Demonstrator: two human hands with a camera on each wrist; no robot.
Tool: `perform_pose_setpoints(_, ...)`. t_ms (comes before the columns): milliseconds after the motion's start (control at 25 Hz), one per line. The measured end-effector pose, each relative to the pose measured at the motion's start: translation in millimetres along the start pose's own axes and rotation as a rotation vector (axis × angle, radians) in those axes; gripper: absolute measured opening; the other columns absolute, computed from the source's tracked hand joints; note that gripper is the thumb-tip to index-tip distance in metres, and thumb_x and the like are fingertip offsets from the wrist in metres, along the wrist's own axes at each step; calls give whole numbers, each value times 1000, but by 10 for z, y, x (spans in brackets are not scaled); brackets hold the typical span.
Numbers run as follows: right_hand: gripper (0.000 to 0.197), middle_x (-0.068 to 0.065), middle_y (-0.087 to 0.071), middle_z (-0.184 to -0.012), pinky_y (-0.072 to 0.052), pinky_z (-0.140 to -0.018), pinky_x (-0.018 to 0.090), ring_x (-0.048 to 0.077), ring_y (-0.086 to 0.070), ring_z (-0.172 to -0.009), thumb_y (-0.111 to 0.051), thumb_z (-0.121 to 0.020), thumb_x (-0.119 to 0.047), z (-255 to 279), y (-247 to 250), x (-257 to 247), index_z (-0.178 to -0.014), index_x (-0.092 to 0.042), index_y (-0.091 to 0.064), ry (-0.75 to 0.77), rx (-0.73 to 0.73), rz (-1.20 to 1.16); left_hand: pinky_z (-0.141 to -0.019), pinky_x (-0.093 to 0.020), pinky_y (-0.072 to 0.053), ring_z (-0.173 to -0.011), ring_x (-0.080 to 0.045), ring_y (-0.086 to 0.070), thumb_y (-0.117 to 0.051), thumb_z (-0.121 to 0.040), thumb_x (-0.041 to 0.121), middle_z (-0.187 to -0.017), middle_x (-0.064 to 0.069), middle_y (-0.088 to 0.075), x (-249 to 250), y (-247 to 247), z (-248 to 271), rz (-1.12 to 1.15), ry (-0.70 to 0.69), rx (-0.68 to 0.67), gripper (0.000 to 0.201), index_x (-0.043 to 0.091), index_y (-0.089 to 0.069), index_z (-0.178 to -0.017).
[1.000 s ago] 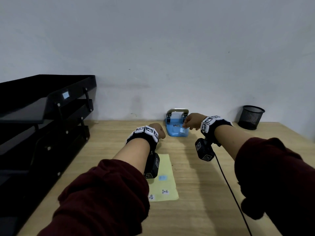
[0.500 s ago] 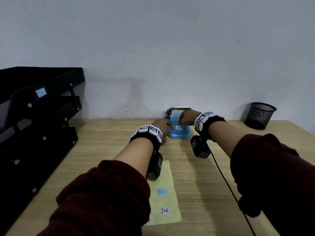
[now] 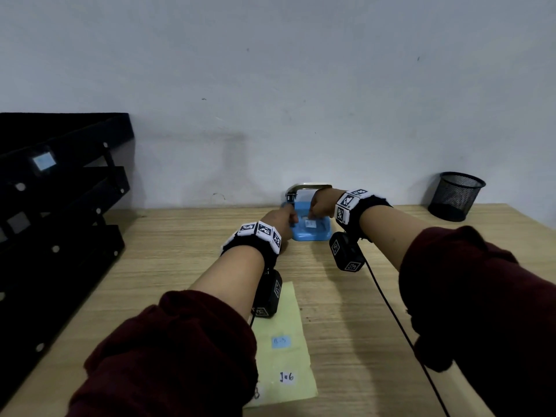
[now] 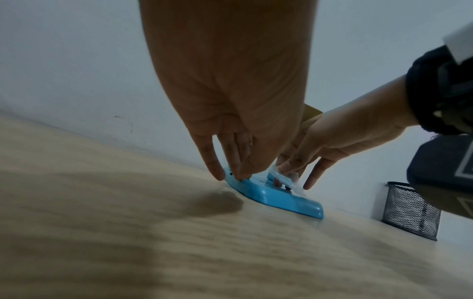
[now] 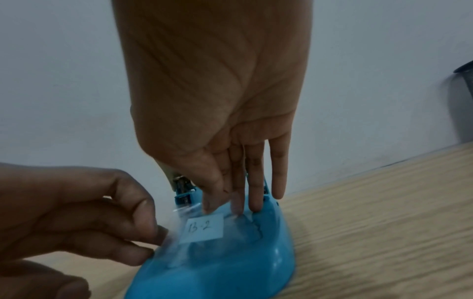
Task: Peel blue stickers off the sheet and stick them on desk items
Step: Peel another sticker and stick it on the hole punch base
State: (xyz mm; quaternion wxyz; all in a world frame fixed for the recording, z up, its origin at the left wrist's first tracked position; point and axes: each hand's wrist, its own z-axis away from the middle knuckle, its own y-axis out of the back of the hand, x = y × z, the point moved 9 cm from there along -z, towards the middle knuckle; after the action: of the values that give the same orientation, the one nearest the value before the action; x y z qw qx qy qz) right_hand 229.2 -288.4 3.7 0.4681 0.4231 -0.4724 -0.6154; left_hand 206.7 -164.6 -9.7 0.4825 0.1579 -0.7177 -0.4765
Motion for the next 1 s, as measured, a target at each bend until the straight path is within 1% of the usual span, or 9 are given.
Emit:
perform_pose_setpoints(160,47,13,-69,-104,-54,-91,39,29,-65,-96,-63,-79,-44,-41,-10,-9,-102,-5,-69,3,21,65,-96,-32,-47,-115,-29,-59,-46,-82,-7,-127,-12,-62,18,-49,18,-47,7,-63,42,10,-53,-120)
perform_pose_setpoints(240,62,11,-71,-104,-54,-92,45,31,-66,-98,-61,-66,-59,-436,-107,153,-101,-9,-70,-8,28,51,-97,-33,-47,-116,-29,-59,-45,-82,-7,-129,-11,-61,12,-69,24,-63,2,-75,44,12,-52,-121)
perform_pose_setpoints(280,70,11,-71,-106,-54,-91,48,33,-66,-98,-58,-57,-65,-499,-126,165,-99,-11,-71,-13,20,58,-97,-33,-47,-116,-29,-58,-45,-82,-7,-130,-12,-61,13,-74,31,-72,-3,-77,45,14,-52,-122)
perform_pose_setpoints(320,71,11,-71,-110,-53,-92,48,34,-66,-100,-57,-54,-65,-460,-127,169,-100,-13,-71,-29,24,54,-97,-32,-47,-117,-29,-58,-45,-83,-7,-130,-12,-60,17,-77,36,-87,-11,-77,46,15,-52,-123)
perform_pose_setpoints(360,65,12,-69,-116,-52,-94,46,35,-64,-105,-60,-61,-59,-323,-91,121,-105,-12,-70,-28,36,18,-96,-32,-46,-117,-29,-58,-45,-83,-6,-131,-12,-59,27,-81,42,-107,-18,-83,48,16,-52,-125)
perform_pose_setpoints(440,45,14,-63,-125,-48,-97,37,33,-58,-117,-65,-79,-34,-8,-8,-2,-116,-9,-66,-38,54,-8,-97,-31,-45,-119,-29,-56,-46,-85,-5,-134,-13,-56,36,-91,47,-143,-24,-110,49,18,-52,-127)
perform_pose_setpoints(520,40,16,-60,-129,-45,-97,35,32,-56,-121,-64,-83,-24,12,-6,42,-119,-7,-63,-57,80,-38,-97,-30,-44,-121,-29,-56,-47,-85,-4,-136,-12,-55,35,-103,45,-164,-22,-130,50,19,-52,-128)
perform_pose_setpoints(800,37,17,-62,-126,-46,-93,34,32,-58,-118,-64,-84,-24,-22,-21,29,-117,-7,-64,-29,95,5,-102,-31,-44,-124,-27,-54,-48,-85,-5,-140,-12,-53,71,-99,74,-197,-26,-158,56,24,-53,-132)
perform_pose_setpoints(1000,39,15,-62,-125,-47,-94,36,33,-57,-118,-66,-82,-26,57,-3,20,-117,-8,-64,-71,71,-21,-101,-28,-42,-126,-26,-52,-49,-86,-3,-142,-11,-51,115,-66,111,-227,-29,-152,55,26,-54,-133)
